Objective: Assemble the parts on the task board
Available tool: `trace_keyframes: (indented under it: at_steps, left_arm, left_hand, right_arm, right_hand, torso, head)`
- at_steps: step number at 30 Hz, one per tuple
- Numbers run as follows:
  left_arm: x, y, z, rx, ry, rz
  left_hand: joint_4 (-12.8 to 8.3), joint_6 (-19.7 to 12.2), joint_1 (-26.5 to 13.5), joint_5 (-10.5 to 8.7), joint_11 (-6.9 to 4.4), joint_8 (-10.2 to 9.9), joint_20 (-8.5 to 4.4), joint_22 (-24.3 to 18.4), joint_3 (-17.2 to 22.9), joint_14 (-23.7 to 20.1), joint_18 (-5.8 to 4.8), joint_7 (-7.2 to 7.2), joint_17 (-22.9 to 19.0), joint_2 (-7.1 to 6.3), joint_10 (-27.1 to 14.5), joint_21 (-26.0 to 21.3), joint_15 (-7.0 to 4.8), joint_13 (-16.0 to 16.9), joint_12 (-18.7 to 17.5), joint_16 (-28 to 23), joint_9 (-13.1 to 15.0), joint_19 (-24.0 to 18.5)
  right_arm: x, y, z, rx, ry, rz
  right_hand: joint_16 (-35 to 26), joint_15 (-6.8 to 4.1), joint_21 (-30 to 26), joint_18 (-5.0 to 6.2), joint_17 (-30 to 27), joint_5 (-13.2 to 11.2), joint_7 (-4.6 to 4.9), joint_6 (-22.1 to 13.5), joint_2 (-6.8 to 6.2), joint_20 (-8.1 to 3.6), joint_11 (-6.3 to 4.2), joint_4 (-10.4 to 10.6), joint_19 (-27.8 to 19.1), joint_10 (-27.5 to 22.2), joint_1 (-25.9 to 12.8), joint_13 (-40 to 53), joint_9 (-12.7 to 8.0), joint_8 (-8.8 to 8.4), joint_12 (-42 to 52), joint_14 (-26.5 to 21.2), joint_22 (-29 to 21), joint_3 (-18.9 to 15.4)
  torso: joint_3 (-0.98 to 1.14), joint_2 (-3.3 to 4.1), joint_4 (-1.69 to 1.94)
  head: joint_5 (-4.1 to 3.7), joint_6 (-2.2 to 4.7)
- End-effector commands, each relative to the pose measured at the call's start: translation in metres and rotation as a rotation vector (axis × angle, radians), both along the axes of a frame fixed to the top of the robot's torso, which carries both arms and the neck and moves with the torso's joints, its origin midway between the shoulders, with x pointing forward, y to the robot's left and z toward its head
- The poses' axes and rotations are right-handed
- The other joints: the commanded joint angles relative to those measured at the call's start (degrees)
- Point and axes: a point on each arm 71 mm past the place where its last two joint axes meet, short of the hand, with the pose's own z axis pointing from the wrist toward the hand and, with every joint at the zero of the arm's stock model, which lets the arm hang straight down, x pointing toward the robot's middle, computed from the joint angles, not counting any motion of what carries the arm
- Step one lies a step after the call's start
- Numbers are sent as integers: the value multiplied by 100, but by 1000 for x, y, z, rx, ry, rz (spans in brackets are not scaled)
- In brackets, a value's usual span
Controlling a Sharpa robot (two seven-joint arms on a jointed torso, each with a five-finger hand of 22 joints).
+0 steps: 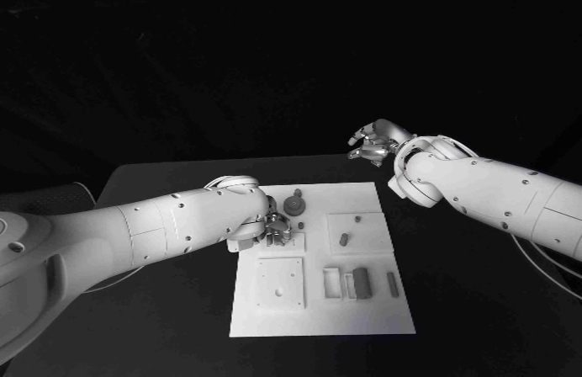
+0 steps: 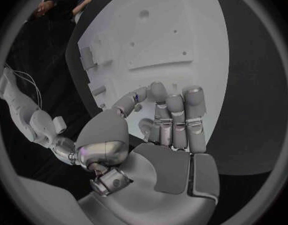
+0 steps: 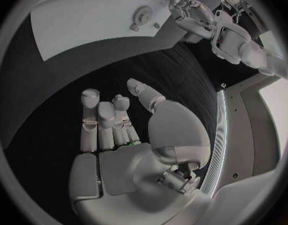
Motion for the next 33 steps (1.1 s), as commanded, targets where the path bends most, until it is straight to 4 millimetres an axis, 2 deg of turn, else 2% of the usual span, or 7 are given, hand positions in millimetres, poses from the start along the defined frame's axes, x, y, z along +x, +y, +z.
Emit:
trace_keyframes:
  at_steps: [1,13,15,23,27,29,33]
  left_arm:
    - [-1,-3,0,-1,4,-10]
    - [-1,-3,0,-1,4,-10]
    - [-1,-3,0,-1,3,-9]
    - [-1,-4,0,-2,1,-9]
    - [-1,-4,0,-1,5,-12]
    - [-1,-4,-1,1,9,-15]
    - [-1,-4,-1,2,10,-16]
  left_hand:
    - [107,71,23,225,-9,1408,-43,80,426,-28,309,-25,-12,32,-23,20,-73,-12,39,29,8,11]
    - [192,73,17,150,-16,1435,-50,80,400,-33,308,-32,-63,-30,-23,26,-80,-44,79,76,2,20]
    - [223,64,46,-224,-20,1450,-58,82,391,-44,312,-37,-101,-40,-33,28,-87,-68,105,107,-1,17]
    - [319,62,27,-350,-22,1468,-59,82,368,-56,306,-38,-157,-138,-42,30,-89,-105,140,148,-9,14]
    - [441,59,18,-680,-27,1485,-66,81,327,-65,308,-42,-221,-272,-50,31,-96,-147,177,190,-20,15]
    - [463,58,5,-700,-27,1487,-66,82,306,-67,306,-42,-231,-305,-52,33,-96,-154,183,199,-22,16]
    - [240,28,-139,-237,-24,1518,-69,94,-225,-98,308,-36,-290,-126,-80,57,-94,-189,230,257,-18,-10]
  right_arm:
    - [0,2,0,-11,5,13]
    - [0,2,0,-12,8,16]
    - [0,2,0,-12,8,16]
    - [-1,2,0,-12,9,18]
    - [-1,3,0,-12,10,19]
    - [-1,3,0,-12,10,19]
    - [-1,3,-1,-12,11,19]
  right_hand:
    - [-22,1,-37,359,-6,-20,76,48,38,10,-4,6,-27,-41,33,-5,-10,4,36,-34,64,-33]
    - [-22,1,-38,359,-7,-22,77,47,37,12,-3,7,-28,-43,31,-7,-11,4,38,-36,65,-39]
    - [-21,1,-38,358,-7,-23,77,47,36,12,-3,7,-28,-43,30,-7,-11,4,39,-36,65,-40]
    - [-21,2,-39,358,-8,-25,78,45,35,14,-2,9,-28,-44,26,-9,-12,3,40,-37,65,-44]
    - [-21,2,-39,359,-8,-26,78,44,34,14,-2,9,-28,-45,24,-9,-12,3,40,-37,65,-46]
    - [-21,2,-39,359,-8,-26,78,44,33,14,-1,9,-28,-45,23,-10,-13,3,40,-37,65,-47]
    - [-21,3,-39,359,-8,-28,78,44,33,15,-1,10,-28,-45,21,-10,-13,3,41,-38,65,-48]
  torso:
    - [0,2,-2]
    - [3,1,-2]
    - [2,0,-2]
    - [3,1,-1]
    - [3,1,-1]
    - [2,0,-2]
    - [1,1,-1]
  head:
    - [-3,1]
    - [-12,-6]
    - [-12,-5]
    - [-12,-4]
    - [-9,-6]
    - [-7,-10]
    - [-6,-18]
